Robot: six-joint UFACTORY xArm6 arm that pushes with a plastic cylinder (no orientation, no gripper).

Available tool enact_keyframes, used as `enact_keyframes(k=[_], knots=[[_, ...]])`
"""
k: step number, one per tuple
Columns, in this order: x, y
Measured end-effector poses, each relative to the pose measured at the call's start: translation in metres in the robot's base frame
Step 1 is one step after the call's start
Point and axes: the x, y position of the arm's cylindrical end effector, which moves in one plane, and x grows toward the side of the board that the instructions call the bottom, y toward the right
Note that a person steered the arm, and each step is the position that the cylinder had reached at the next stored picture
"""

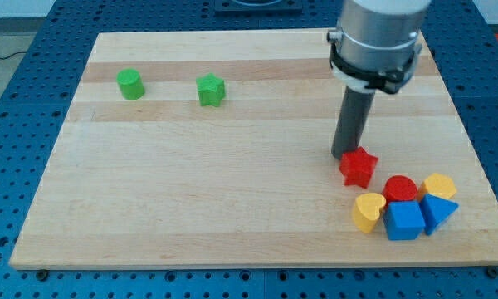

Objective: Keep red star on the top of yellow heart

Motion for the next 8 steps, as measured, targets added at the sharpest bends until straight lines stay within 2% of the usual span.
enact_keyframes(k=[3, 5, 8], knots=[[0.016, -0.001], [-0.006, 0.005], [0.023, 0.013]])
